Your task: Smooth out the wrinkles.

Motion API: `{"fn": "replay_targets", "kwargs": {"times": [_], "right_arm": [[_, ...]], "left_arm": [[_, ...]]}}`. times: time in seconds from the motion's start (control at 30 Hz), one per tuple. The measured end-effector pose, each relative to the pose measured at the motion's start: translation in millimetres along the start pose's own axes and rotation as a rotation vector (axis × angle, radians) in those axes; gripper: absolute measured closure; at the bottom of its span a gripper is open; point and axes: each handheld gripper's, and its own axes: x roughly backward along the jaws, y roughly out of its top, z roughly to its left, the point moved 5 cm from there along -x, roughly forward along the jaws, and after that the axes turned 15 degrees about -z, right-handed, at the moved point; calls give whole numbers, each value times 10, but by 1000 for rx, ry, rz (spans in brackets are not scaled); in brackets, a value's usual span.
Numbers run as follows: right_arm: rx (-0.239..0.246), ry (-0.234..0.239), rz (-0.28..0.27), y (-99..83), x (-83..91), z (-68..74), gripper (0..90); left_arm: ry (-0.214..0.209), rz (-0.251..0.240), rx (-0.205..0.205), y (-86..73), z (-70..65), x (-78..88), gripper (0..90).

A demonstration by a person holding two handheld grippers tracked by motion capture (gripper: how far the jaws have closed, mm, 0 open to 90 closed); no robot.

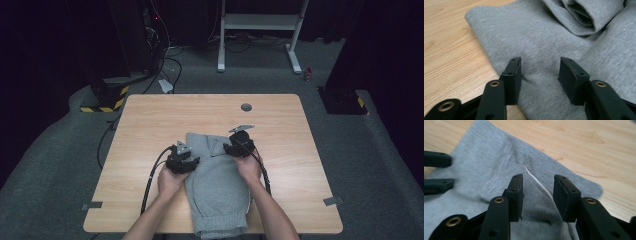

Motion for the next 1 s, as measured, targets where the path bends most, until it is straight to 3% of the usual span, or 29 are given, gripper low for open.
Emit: {"fn": "replay_targets", "kwargs": {"times": [0.1,0.17,0.23,0.3,0.33,0.5,0.67,0.87,1.0], "right_arm": [[-4,-13,44,-33,-125,-4,572],[18,-13,75,-88,-202,10,572],[39,-6,106,-143,-247,16,637],[31,7,98,-132,-231,20,792],[58,4,94,-120,-218,22,818],[68,5,22,-9,-105,12,837],[-5,-46,-57,69,16,-193,856],[-44,-119,-30,-21,25,-434,859],[-96,-106,-7,-78,-1,-429,737]], "left_arm": [[20,-9,-2,-5,-6,0,504],[31,-8,0,-3,-8,-5,489],[32,-7,-2,-3,-10,-5,486],[33,-7,-2,-3,-11,-4,485],[34,-7,-3,-3,-12,-5,485],[34,-6,-2,-4,-12,-2,484],[33,-8,2,-5,-13,-4,484],[33,-8,3,-4,-13,-4,484],[33,-9,11,-4,-11,-3,490]]}}
